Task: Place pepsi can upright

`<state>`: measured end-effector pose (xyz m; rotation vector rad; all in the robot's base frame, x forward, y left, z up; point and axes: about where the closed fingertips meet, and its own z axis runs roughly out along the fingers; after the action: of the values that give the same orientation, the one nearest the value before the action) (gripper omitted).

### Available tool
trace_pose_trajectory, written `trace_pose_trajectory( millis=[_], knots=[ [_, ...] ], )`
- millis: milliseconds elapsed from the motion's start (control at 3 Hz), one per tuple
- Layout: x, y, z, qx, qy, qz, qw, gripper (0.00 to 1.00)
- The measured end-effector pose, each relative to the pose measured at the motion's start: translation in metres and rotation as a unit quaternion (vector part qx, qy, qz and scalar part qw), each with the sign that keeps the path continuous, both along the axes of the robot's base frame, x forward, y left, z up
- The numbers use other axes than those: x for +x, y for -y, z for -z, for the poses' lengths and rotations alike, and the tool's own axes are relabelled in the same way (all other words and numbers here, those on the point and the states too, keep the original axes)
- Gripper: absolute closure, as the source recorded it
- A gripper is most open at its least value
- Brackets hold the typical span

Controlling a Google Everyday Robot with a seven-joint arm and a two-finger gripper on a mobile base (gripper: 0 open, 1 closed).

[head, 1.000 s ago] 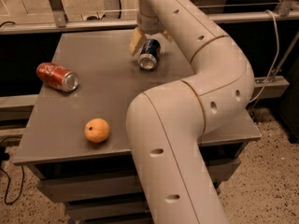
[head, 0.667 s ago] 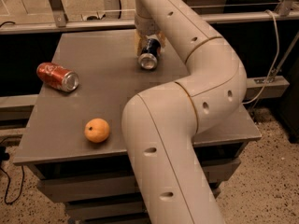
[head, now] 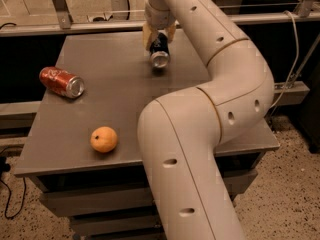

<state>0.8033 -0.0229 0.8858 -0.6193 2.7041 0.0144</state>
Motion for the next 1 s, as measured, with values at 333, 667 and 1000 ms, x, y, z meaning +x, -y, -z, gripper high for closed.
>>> trace_pose_trajectory(
  millis=[333, 667, 1000],
  knots=[
    [-0.004, -0.001, -0.042, 0.056, 0.053, -0.078, 0.9940, 1.00],
    [-0.016, 0.007, -0.080, 0.142, 0.116, -0.160, 0.9699, 1.00],
    [-0.040, 0.033, -0.103, 0.239, 0.170, -0.225, 0.9289, 1.00]
  ],
)
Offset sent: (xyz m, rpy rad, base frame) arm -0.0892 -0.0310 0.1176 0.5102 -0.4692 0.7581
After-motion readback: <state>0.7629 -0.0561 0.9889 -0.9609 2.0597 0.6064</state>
